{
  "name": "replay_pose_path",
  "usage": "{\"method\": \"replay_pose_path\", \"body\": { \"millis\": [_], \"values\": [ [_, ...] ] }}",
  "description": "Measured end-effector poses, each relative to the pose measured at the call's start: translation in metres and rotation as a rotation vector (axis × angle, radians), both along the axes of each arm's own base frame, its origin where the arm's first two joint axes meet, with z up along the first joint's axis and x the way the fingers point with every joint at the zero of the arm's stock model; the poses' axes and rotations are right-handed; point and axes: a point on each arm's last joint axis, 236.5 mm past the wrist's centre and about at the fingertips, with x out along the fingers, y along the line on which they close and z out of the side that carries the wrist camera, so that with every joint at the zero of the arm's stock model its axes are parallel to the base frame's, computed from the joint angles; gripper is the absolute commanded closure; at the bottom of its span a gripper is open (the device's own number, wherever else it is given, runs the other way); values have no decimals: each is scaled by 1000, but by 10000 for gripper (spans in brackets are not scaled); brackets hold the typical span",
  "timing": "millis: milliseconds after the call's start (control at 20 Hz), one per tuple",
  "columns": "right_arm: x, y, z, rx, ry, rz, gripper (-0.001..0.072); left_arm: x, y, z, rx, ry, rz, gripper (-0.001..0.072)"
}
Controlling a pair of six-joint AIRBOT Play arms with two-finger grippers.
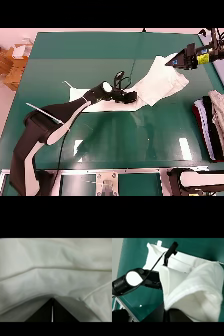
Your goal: Fold the shirts.
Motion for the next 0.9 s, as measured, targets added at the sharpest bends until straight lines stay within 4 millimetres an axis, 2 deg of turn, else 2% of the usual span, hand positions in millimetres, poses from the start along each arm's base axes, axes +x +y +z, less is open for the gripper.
{"method": "replay_pose_path", "body": {
  "millis": [50, 150, 250, 350, 400, 500, 550, 700, 800, 900],
  "values": [
    [1, 3, 1, 4, 0, -5, 695, 0, 4, 3, -2, 9, -25, 682],
    [3, 6, 3, 9, 3, -18, 694, 13, 20, 22, -12, 2, -68, 683],
    [3, 12, 5, 17, 11, -19, 694, 21, 48, 44, 13, -17, -165, 683],
    [3, 26, 5, 24, 17, -12, 694, 35, 92, 64, 90, -76, -254, 683],
    [3, 35, 5, 29, 17, -4, 695, 38, 121, 70, 147, -106, -319, 683],
    [5, 63, 4, 41, 8, 13, 694, 43, 174, 87, 236, -170, -396, 683],
    [7, 79, 1, 48, 1, 22, 694, 47, 198, 95, 272, -198, -409, 683],
    [15, 146, -16, 82, -19, 29, 694, 57, 269, 114, 371, -249, -412, 683],
    [19, 199, -38, 100, -25, 36, 694, 56, 302, 126, 411, -271, -423, 683],
    [18, 265, -69, 136, -20, 36, 693, 57, 332, 136, 442, -295, -415, 683]
  ]
}}
